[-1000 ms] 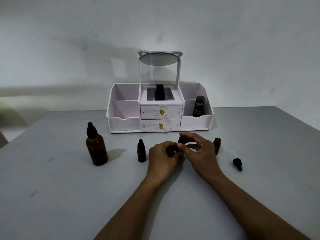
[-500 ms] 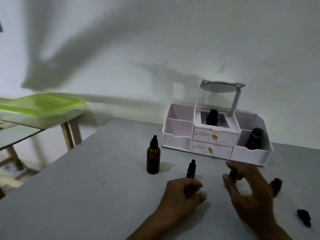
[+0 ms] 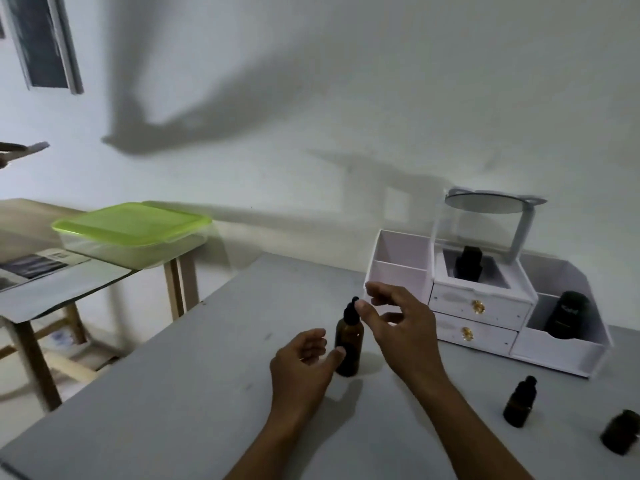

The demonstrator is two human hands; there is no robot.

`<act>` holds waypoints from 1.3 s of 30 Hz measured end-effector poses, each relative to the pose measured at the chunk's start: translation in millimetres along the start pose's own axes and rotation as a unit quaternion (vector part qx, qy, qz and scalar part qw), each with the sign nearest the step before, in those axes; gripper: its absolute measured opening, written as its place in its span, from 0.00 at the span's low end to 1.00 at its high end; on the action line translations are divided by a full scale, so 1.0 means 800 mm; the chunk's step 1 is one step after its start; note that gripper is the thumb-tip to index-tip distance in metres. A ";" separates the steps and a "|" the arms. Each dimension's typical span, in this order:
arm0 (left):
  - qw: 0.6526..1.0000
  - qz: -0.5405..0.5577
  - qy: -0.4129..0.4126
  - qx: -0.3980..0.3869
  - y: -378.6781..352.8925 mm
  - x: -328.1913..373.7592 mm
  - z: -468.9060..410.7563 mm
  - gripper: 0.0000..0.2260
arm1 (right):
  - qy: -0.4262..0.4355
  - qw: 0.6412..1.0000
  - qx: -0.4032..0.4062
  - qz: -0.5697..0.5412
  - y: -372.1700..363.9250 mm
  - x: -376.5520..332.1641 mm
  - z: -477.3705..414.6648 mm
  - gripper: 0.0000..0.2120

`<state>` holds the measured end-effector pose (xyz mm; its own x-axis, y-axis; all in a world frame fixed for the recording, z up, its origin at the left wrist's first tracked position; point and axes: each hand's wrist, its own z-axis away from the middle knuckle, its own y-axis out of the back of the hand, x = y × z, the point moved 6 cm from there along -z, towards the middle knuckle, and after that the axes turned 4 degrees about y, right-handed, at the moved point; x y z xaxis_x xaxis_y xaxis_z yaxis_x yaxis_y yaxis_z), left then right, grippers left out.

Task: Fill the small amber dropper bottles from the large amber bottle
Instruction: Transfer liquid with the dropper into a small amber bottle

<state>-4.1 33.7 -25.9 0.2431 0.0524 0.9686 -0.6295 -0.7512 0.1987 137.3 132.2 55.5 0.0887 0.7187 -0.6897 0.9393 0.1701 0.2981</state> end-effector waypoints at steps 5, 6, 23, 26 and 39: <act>0.998 -0.017 -0.020 -0.061 -0.020 0.000 -0.016 0.31 | -0.028 0.999 -0.040 0.002 -0.020 0.006 -0.010 0.08; 0.997 -0.025 -0.026 -0.067 -0.024 -0.001 -0.017 0.30 | -0.030 0.999 -0.040 0.002 -0.022 0.006 -0.009 0.07; 0.997 -0.019 -0.054 -0.060 -0.023 0.002 -0.018 0.24 | -0.056 0.998 0.000 -0.003 -0.028 0.018 -0.008 0.02; 0.997 -0.021 -0.054 -0.060 -0.023 0.002 -0.018 0.24 | -0.044 0.999 0.008 0.003 -0.028 0.015 -0.008 0.02; 0.998 -0.026 -0.026 -0.050 -0.023 0.003 -0.013 0.28 | -0.044 0.996 0.016 -0.071 0.013 -0.036 -0.048 0.06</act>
<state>0.6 54.4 -26.0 0.3137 0.0527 0.9480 -0.6848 -0.6791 0.2644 131.7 139.5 103.9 -0.0176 0.6264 -0.7793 0.9541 0.2435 0.1742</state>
